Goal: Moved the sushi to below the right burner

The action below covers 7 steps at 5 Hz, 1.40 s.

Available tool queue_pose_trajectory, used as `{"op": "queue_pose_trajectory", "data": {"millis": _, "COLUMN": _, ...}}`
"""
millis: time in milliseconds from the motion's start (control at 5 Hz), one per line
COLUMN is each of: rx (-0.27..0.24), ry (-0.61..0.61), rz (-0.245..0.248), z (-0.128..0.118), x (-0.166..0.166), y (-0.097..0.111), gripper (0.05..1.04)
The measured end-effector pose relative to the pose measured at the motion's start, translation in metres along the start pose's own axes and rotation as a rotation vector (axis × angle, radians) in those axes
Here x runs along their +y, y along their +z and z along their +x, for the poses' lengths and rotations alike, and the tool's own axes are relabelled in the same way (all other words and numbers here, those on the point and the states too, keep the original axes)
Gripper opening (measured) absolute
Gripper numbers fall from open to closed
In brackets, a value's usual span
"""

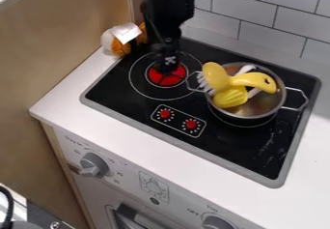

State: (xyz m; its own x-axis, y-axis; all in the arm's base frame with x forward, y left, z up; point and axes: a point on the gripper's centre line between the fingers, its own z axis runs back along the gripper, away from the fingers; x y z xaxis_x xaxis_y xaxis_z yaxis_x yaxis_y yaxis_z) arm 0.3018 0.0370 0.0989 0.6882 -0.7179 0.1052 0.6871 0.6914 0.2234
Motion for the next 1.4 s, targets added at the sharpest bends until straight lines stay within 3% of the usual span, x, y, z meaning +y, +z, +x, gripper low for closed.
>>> {"op": "queue_pose_trajectory", "data": {"millis": 200, "rx": -0.019, "ry": -0.018, "rz": 0.055, "z": -0.006, "x": 0.017, "y": -0.004, "gripper": 0.998}}
{"op": "queue_pose_trajectory", "data": {"millis": 400, "rx": -0.009, "ry": -0.037, "rz": 0.096, "z": -0.011, "x": 0.025, "y": -0.004, "gripper": 0.998}}
{"op": "queue_pose_trajectory", "data": {"millis": 800, "rx": 0.030, "ry": -0.058, "rz": 0.227, "z": -0.022, "x": 0.036, "y": -0.010, "gripper": 0.998}}
{"op": "queue_pose_trajectory", "data": {"millis": 1400, "rx": -0.041, "ry": -0.118, "rz": 0.418, "z": -0.022, "x": 0.049, "y": -0.015, "gripper": 0.998}}
